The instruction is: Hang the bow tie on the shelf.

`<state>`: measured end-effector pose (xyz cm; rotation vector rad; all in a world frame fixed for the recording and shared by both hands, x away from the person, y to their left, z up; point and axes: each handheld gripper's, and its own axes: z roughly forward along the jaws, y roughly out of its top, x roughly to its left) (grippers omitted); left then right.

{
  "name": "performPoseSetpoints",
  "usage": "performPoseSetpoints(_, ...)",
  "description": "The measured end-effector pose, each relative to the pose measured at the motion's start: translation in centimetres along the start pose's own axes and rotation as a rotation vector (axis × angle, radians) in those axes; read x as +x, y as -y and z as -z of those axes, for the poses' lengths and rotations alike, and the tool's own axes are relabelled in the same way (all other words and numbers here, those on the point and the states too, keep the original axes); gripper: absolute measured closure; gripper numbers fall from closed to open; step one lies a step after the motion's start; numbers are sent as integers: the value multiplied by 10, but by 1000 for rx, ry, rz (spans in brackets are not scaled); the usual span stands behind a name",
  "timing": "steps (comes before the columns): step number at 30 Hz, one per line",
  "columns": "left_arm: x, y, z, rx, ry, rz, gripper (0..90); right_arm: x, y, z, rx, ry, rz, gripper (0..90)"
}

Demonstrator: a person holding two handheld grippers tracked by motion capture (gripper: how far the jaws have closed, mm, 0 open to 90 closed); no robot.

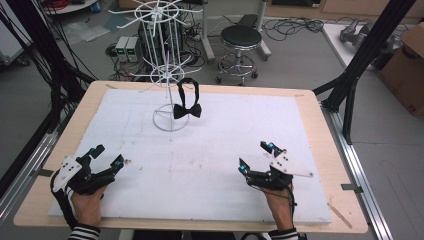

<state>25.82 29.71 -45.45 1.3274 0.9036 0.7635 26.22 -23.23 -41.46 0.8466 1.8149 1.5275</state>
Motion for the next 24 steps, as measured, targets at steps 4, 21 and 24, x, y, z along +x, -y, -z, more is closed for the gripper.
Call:
performPoseSetpoints(4,0,0,0,0,-3,-4,167,-3,19,10,-7,32,1,104)
performPoseSetpoints(21,-5,1,0,-1,4,-51,166,-8,43,23,-84,97,-54,104)
performPoseSetpoints(24,-5,1,0,-2,4,-51,166,-9,43,23,-87,111,-61,104)
